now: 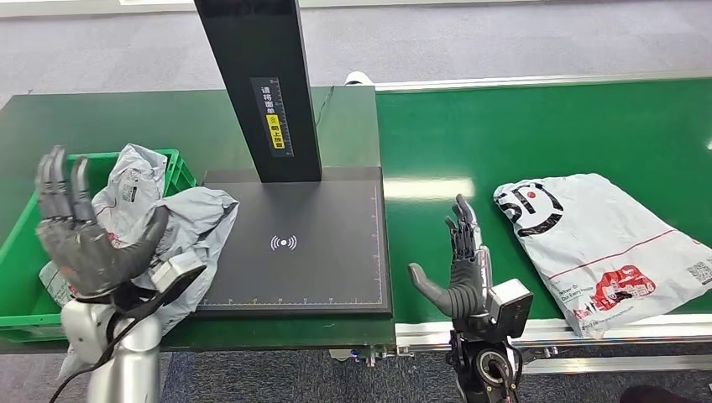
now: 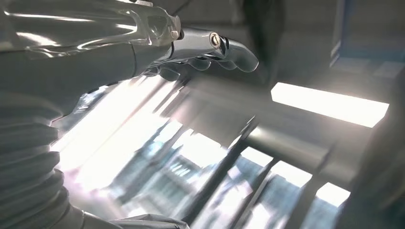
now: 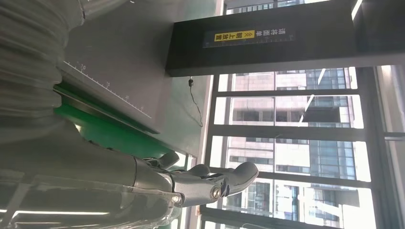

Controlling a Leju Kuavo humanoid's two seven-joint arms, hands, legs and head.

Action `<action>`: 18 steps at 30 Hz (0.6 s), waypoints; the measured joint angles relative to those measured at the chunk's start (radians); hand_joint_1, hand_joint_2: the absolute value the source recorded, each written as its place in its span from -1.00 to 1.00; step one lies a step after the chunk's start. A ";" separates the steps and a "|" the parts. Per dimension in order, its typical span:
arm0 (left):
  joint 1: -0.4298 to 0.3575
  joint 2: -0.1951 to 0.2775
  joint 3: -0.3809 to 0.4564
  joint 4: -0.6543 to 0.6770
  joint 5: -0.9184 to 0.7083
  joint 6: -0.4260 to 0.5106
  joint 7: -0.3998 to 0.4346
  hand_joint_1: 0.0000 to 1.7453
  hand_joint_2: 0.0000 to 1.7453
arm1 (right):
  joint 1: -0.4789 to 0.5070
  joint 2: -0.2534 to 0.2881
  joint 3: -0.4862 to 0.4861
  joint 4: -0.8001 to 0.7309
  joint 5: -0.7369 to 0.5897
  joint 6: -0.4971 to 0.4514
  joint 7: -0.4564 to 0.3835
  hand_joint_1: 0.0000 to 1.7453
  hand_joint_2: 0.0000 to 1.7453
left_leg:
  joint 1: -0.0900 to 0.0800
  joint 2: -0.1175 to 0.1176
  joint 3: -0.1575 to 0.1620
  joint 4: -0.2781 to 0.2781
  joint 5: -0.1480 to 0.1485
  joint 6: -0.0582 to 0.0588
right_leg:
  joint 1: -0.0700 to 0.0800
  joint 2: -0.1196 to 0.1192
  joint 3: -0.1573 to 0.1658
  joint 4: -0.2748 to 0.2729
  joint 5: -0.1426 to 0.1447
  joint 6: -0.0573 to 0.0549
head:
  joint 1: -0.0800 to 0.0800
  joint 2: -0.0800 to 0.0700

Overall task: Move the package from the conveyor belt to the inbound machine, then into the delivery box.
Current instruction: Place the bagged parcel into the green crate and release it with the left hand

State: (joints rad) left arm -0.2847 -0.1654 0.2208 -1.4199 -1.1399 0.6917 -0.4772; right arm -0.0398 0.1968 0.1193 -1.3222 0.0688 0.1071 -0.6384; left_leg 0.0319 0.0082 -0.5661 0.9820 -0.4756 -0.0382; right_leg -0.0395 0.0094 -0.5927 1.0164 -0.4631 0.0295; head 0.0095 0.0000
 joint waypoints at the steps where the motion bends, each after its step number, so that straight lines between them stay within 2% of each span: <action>1: -0.012 0.011 -0.014 0.051 -0.060 -0.003 0.086 -1.00 1.00 | 0.003 0.000 -0.001 -0.003 0.003 0.001 0.002 -1.00 1.00 | 0.000 0.000 0.000 0.000 0.000 0.000 | 0.000 0.000 0.000 0.000 0.000 0.000 | 0.000 0.000; 3: -0.027 0.035 -0.040 0.134 -0.165 -0.006 0.239 -1.00 1.00 | 0.007 -0.001 -0.002 -0.008 0.009 0.006 0.008 -1.00 1.00 | 0.000 0.002 0.000 0.000 0.000 0.000 | 0.000 0.002 0.000 0.000 0.000 0.000 | 0.000 0.000; 5: -0.030 0.050 -0.050 0.168 -0.196 -0.001 0.287 -1.00 1.00 | 0.010 -0.001 -0.004 -0.012 0.014 0.010 0.011 -1.00 1.00 | 0.000 0.003 0.000 0.000 0.000 0.000 | 0.000 0.003 0.000 0.000 0.001 -0.001 | 0.000 0.000; 18: -0.030 0.081 -0.050 0.225 -0.190 0.004 0.282 -1.00 1.00 | 0.018 -0.002 -0.012 -0.016 0.016 0.013 0.012 -1.00 1.00 | 0.000 0.004 0.000 0.000 0.000 0.000 | 0.000 0.003 -0.001 0.000 0.001 -0.001 | 0.000 0.000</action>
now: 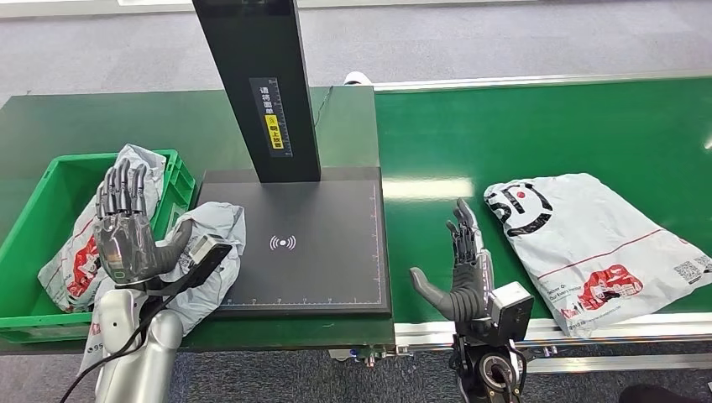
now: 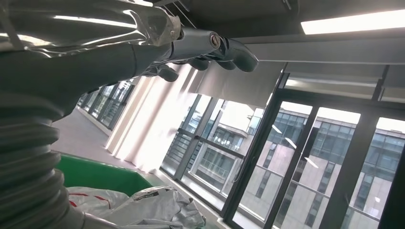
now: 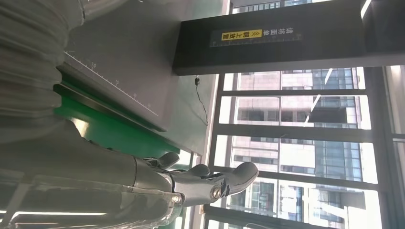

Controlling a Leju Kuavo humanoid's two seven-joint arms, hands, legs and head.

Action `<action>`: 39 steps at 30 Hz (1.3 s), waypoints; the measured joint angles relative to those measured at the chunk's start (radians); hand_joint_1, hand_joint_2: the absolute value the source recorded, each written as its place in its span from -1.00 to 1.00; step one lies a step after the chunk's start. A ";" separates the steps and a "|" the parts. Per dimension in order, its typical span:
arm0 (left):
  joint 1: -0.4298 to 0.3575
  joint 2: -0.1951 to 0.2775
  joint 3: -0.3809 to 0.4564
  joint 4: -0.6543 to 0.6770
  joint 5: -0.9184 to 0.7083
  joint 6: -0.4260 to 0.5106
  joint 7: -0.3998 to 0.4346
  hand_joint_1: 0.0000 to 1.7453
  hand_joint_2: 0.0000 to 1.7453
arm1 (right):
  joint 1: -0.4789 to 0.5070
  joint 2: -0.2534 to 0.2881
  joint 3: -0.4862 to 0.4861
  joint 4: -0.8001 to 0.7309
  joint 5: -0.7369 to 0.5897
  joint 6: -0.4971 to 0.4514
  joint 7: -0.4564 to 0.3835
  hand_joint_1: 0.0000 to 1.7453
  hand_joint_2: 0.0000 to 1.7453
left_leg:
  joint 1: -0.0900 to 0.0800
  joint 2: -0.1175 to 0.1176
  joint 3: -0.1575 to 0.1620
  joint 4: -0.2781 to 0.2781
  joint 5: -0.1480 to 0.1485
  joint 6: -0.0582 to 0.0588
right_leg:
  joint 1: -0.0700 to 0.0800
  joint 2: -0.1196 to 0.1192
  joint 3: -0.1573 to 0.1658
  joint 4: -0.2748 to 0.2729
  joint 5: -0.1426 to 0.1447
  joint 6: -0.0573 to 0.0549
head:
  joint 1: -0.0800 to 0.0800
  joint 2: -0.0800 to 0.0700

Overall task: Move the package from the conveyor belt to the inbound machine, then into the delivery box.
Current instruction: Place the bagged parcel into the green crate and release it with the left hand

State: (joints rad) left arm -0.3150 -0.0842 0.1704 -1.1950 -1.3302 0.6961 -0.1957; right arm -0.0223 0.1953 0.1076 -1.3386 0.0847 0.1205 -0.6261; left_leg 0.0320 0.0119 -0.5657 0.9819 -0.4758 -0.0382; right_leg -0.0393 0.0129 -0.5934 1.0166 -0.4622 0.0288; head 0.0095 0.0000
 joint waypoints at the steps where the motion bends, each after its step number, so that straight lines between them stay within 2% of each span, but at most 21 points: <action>1: 0.000 0.001 0.000 0.002 0.000 0.000 0.000 -1.00 1.00 | 0.000 0.000 0.000 0.000 0.000 0.000 0.000 -1.00 1.00 | 0.000 0.000 0.000 0.000 0.000 0.000 | 0.000 0.000 0.000 0.000 0.000 0.000 | 0.000 0.000; 4: 0.001 -0.003 0.009 -0.003 0.009 0.001 -0.043 -1.00 1.00 | 0.000 0.000 -0.001 0.000 0.000 0.000 0.000 -1.00 1.00 | 0.000 0.000 0.000 0.000 0.000 0.000 | 0.000 0.000 0.000 0.000 0.000 0.000 | 0.000 0.000; 5: 0.001 -0.009 0.023 -0.014 0.026 0.001 -0.097 -1.00 1.00 | 0.000 0.000 -0.001 0.000 0.000 0.000 0.000 -1.00 1.00 | 0.000 0.000 0.000 0.000 0.000 0.000 | 0.000 0.000 0.000 0.000 0.000 0.000 | 0.000 0.000; 8: -0.004 -0.054 0.116 -0.068 0.175 0.002 -0.366 -1.00 1.00 | 0.000 0.000 -0.002 0.000 0.000 0.000 0.000 -1.00 1.00 | 0.000 0.000 0.000 0.000 0.000 0.000 | 0.000 0.000 0.000 0.000 0.000 0.000 | 0.000 0.000; 9: -0.005 -0.069 0.146 -0.087 0.245 0.003 -0.430 -1.00 1.00 | 0.000 0.000 -0.002 0.001 -0.001 -0.001 0.000 -1.00 1.00 | 0.000 0.000 0.000 0.000 0.000 0.000 | 0.000 0.000 0.000 0.000 0.000 0.000 | 0.000 0.000; 11: -0.005 -0.090 0.184 -0.129 0.358 0.003 -0.474 -1.00 1.00 | 0.000 0.001 -0.002 0.002 -0.003 -0.004 -0.002 -1.00 1.00 | 0.000 0.000 -0.001 0.000 0.000 0.000 | 0.000 0.000 0.000 0.000 0.000 0.000 | 0.000 0.000; 14: -0.005 -0.105 0.216 -0.169 0.402 -0.001 -0.474 -0.97 1.00 | -0.001 0.001 -0.002 0.006 -0.003 -0.011 -0.010 -1.00 1.00 | 0.000 -0.002 -0.001 0.000 0.000 0.000 | 0.000 -0.001 0.000 0.000 0.000 0.000 | 0.000 0.000; 15: -0.007 -0.108 0.224 -0.168 0.383 -0.015 -0.463 -0.77 1.00 | -0.001 0.001 -0.002 0.006 -0.003 -0.013 -0.012 -1.00 1.00 | 0.000 -0.002 -0.001 0.000 0.000 0.000 | 0.000 -0.001 0.000 0.000 0.000 0.000 | 0.000 0.000; 16: -0.013 -0.108 0.228 -0.155 0.348 -0.048 -0.436 -0.29 1.00 | -0.001 0.001 -0.002 0.006 -0.004 -0.016 -0.013 -1.00 1.00 | 0.000 -0.003 0.000 0.000 0.000 0.000 | 0.000 -0.001 0.000 0.000 0.000 0.000 | 0.000 0.000; 18: -0.038 -0.091 0.215 -0.084 0.267 -0.178 -0.292 0.69 1.00 | -0.003 0.000 -0.002 0.006 -0.006 -0.018 -0.011 -1.00 1.00 | 0.000 -0.004 0.000 0.000 0.000 0.000 | 0.000 -0.003 0.001 0.000 0.000 0.000 | 0.000 0.000; 19: -0.052 -0.076 0.198 -0.033 0.245 -0.241 -0.194 0.98 1.00 | -0.005 -0.001 -0.002 0.006 -0.007 -0.017 -0.010 -1.00 1.00 | 0.000 -0.004 0.000 0.000 0.001 0.000 | 0.000 -0.004 0.002 0.000 0.000 0.000 | 0.000 0.000; 20: -0.064 -0.062 0.178 0.016 0.242 -0.283 -0.101 1.00 1.00 | -0.007 -0.002 -0.003 0.006 -0.006 -0.014 -0.008 -1.00 1.00 | 0.000 -0.003 0.000 0.000 0.001 0.000 | 0.000 -0.003 0.002 0.000 0.001 -0.001 | 0.000 0.000; 22: -0.076 -0.036 0.136 0.088 0.266 -0.294 -0.005 1.00 1.00 | -0.008 -0.003 -0.005 0.006 -0.005 -0.007 -0.003 -1.00 1.00 | 0.000 0.000 0.001 0.000 0.001 0.000 | 0.000 0.000 0.001 0.000 0.002 -0.001 | 0.000 0.000; 27: -0.082 0.012 0.054 0.146 0.331 -0.232 0.019 1.00 1.00 | -0.008 -0.004 -0.012 0.006 0.001 0.002 0.000 -1.00 1.00 | 0.000 0.000 0.000 0.000 0.001 0.000 | 0.000 0.000 0.000 0.000 0.002 -0.001 | 0.000 0.000; 30: -0.077 0.028 0.031 0.147 0.388 -0.176 -0.007 1.00 1.00 | -0.008 -0.004 -0.014 0.006 0.001 0.002 0.000 -1.00 1.00 | 0.000 0.000 0.000 0.000 0.001 0.000 | 0.000 0.000 0.000 0.000 0.002 -0.001 | 0.000 0.000; 34: -0.081 0.052 0.039 0.147 0.580 -0.067 -0.137 1.00 1.00 | -0.007 -0.004 -0.015 0.006 0.001 0.002 0.000 -1.00 1.00 | 0.000 0.000 0.000 0.000 0.001 0.000 | 0.000 0.000 0.000 0.000 0.001 -0.001 | 0.000 0.000; 36: -0.098 0.073 0.057 0.150 0.658 -0.048 -0.189 1.00 1.00 | -0.007 -0.004 -0.014 0.006 0.001 0.002 0.000 -1.00 1.00 | 0.000 0.000 0.000 0.000 0.001 0.000 | 0.000 0.000 0.000 0.000 0.001 -0.001 | 0.000 0.000; 39: -0.130 0.102 0.078 0.159 0.688 -0.073 -0.210 1.00 1.00 | -0.008 -0.004 -0.013 0.007 0.000 0.002 0.000 -1.00 1.00 | 0.000 0.000 0.000 0.000 0.001 0.000 | 0.001 0.000 0.000 0.000 0.002 -0.001 | 0.000 0.000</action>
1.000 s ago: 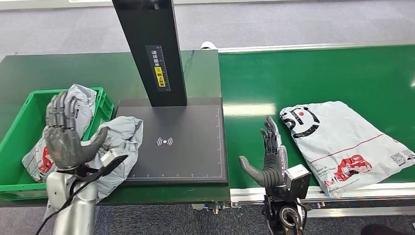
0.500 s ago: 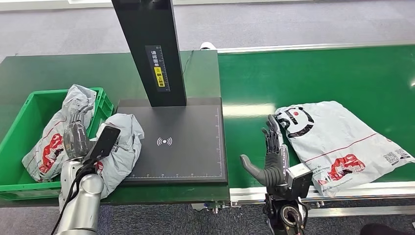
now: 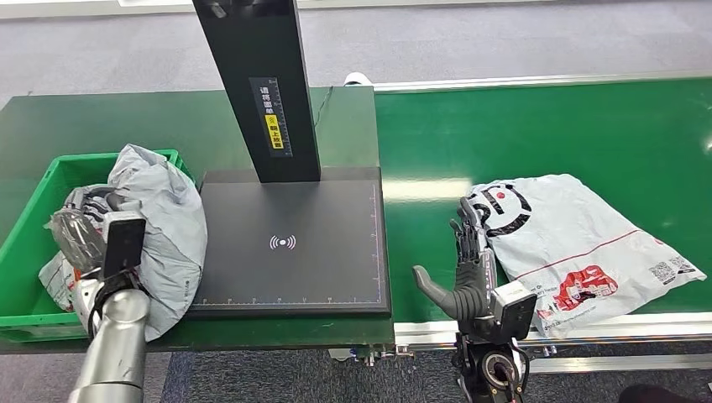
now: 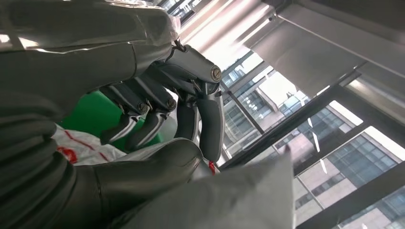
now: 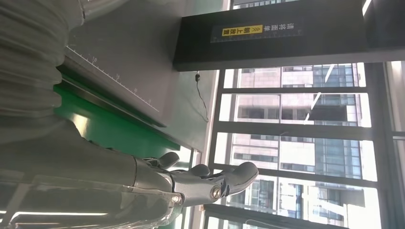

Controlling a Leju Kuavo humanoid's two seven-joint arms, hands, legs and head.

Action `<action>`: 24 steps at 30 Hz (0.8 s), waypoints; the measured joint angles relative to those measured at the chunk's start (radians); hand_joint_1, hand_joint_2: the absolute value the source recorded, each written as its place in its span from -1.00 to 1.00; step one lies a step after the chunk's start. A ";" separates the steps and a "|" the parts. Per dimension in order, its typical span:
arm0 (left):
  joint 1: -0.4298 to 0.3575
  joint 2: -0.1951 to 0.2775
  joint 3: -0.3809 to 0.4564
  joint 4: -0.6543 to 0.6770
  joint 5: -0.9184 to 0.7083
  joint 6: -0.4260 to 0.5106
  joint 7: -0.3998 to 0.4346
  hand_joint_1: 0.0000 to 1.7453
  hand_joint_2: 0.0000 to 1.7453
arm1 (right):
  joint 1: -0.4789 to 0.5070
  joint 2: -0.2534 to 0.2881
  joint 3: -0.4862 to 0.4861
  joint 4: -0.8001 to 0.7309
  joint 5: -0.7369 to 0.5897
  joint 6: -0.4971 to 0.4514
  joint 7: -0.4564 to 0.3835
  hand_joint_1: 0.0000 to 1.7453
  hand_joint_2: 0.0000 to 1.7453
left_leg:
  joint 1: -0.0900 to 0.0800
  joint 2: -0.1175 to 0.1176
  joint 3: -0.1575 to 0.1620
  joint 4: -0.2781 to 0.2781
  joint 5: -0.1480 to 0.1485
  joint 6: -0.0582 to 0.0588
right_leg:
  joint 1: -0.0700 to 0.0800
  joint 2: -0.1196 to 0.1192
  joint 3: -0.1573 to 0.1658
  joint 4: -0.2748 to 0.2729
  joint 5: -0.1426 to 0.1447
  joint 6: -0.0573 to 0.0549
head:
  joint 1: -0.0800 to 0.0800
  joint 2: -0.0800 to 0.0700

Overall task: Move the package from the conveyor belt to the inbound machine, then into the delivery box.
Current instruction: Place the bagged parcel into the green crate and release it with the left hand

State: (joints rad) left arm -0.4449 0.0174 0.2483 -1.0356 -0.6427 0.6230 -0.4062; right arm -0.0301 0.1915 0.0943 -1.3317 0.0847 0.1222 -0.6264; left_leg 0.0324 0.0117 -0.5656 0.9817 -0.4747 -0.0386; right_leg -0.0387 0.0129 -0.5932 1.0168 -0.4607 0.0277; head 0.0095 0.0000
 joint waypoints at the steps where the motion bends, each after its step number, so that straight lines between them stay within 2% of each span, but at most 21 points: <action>1: -0.007 0.006 0.003 0.002 -0.003 -0.014 0.000 1.00 1.00 | 0.000 0.000 0.000 0.001 0.000 0.000 0.000 -1.00 1.00 | 0.000 0.000 0.000 0.000 0.000 0.000 | 0.000 0.000 0.000 0.000 0.000 0.000 | 0.000 0.000; 11: -0.014 0.018 0.004 0.003 -0.001 -0.045 -0.005 1.00 1.00 | -0.006 0.000 0.001 0.005 -0.002 0.000 0.000 -1.00 1.00 | 0.000 0.000 0.000 0.000 0.000 0.000 | 0.000 0.000 0.000 0.000 0.000 0.000 | 0.000 0.000; 18: 0.001 0.018 0.028 -0.062 0.110 0.057 -0.154 1.00 1.00 | -0.011 0.000 0.006 0.017 -0.010 0.003 -0.002 -1.00 1.00 | 0.000 0.000 0.000 0.000 0.000 0.000 | 0.000 0.000 0.000 0.000 0.000 0.000 | 0.000 0.000; 24: -0.011 0.017 0.091 -0.157 0.127 0.072 -0.253 1.00 1.00 | -0.012 0.000 0.020 0.032 -0.017 0.003 -0.009 -1.00 1.00 | 0.000 0.000 -0.001 0.000 0.000 0.000 | 0.000 0.000 -0.001 0.000 0.000 0.000 | 0.000 0.000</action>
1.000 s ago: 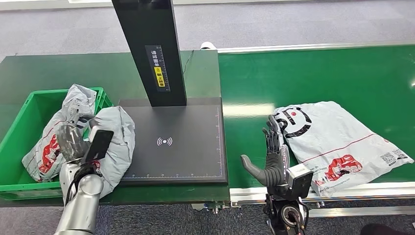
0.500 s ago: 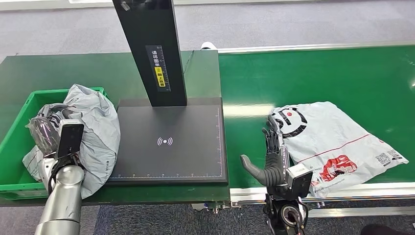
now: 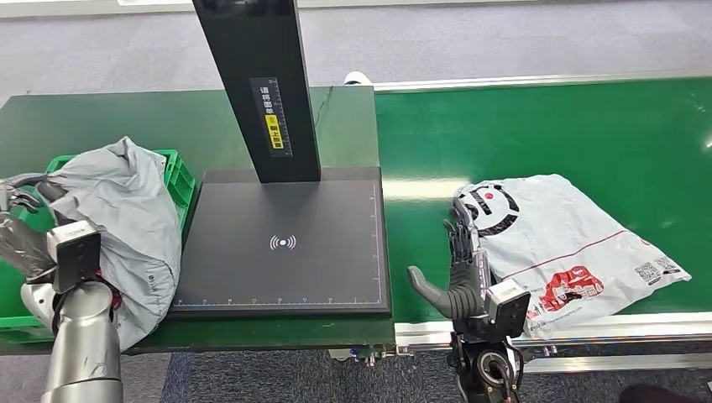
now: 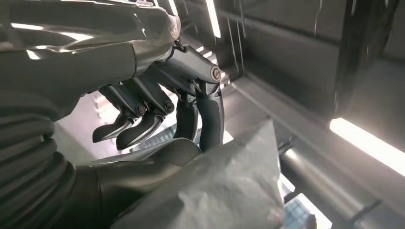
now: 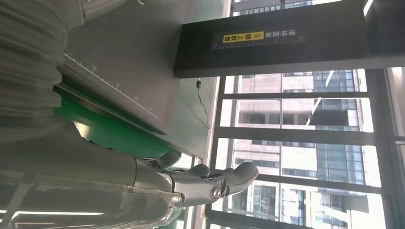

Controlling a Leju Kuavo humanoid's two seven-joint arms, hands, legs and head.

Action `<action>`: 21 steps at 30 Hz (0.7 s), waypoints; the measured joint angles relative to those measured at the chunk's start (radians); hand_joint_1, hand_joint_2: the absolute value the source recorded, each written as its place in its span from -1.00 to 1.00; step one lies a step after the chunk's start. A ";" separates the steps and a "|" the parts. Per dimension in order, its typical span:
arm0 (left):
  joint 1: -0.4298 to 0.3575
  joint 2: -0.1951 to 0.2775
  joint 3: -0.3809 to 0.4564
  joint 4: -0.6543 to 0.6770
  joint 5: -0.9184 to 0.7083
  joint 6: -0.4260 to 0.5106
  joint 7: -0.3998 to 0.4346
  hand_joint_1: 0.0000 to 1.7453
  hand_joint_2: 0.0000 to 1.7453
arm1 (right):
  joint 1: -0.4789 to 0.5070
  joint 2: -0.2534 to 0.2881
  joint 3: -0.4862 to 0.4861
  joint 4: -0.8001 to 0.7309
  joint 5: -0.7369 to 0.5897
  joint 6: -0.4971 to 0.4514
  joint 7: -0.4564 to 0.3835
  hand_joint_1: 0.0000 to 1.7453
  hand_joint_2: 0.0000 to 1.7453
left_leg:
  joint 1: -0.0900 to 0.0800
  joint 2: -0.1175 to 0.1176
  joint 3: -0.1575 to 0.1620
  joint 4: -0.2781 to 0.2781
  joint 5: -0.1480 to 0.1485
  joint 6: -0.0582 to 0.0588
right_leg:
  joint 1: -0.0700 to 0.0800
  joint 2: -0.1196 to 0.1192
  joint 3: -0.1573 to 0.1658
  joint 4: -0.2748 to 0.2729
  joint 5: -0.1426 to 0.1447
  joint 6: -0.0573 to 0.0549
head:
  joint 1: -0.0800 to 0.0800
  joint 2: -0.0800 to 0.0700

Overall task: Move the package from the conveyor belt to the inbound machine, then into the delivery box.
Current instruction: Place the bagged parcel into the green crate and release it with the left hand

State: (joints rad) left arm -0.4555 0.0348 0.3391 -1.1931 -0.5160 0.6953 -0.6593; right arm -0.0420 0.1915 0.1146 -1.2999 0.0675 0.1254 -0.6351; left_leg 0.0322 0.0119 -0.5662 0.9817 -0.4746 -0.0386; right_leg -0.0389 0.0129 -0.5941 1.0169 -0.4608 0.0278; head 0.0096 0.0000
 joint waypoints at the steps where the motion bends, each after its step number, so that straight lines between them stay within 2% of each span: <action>1: -0.007 0.001 0.009 -0.017 -0.005 0.000 -0.002 1.00 1.00 | 0.000 0.000 0.002 0.003 -0.001 0.000 -0.002 -1.00 1.00 | 0.000 0.000 0.000 0.000 0.000 0.000 | 0.000 0.000 0.000 0.000 0.000 0.000 | 0.000 0.000; 8: -0.060 -0.002 0.053 -0.103 -0.181 0.002 0.003 1.00 1.00 | -0.001 0.002 0.006 0.015 -0.001 -0.004 -0.004 -1.00 1.00 | 0.000 0.000 0.000 0.000 0.000 0.000 | 0.000 0.000 0.000 0.000 0.000 0.000 | 0.000 0.000; 13: -0.093 -0.025 0.146 -0.161 -0.401 0.002 -0.012 1.00 1.00 | -0.006 0.005 0.006 0.022 -0.001 -0.001 -0.004 -1.00 1.00 | 0.000 0.000 -0.001 0.000 0.000 0.000 | 0.000 0.000 -0.001 0.000 0.000 0.000 | 0.000 0.000; 16: -0.110 -0.034 0.198 -0.185 -0.439 0.002 -0.013 1.00 1.00 | -0.008 0.007 0.006 0.027 -0.001 0.000 -0.004 -1.00 1.00 | 0.000 0.000 -0.001 0.000 0.000 0.000 | 0.000 0.000 -0.001 0.000 0.000 0.000 | 0.000 0.000; 21: -0.120 -0.045 0.237 -0.202 -0.446 0.002 -0.013 1.00 1.00 | -0.014 0.008 0.007 0.033 -0.001 0.000 -0.004 -1.00 1.00 | 0.000 0.000 -0.001 0.000 0.000 0.000 | 0.000 0.000 -0.001 0.000 0.000 0.000 | 0.000 0.000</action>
State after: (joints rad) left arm -0.5758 -0.0100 0.5758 -1.3949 -0.9625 0.6973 -0.6722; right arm -0.0560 0.1992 0.1213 -1.2669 0.0664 0.1258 -0.6386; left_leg 0.0322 0.0119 -0.5672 0.9818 -0.4746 -0.0387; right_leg -0.0389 0.0129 -0.5951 1.0169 -0.4608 0.0278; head 0.0097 0.0000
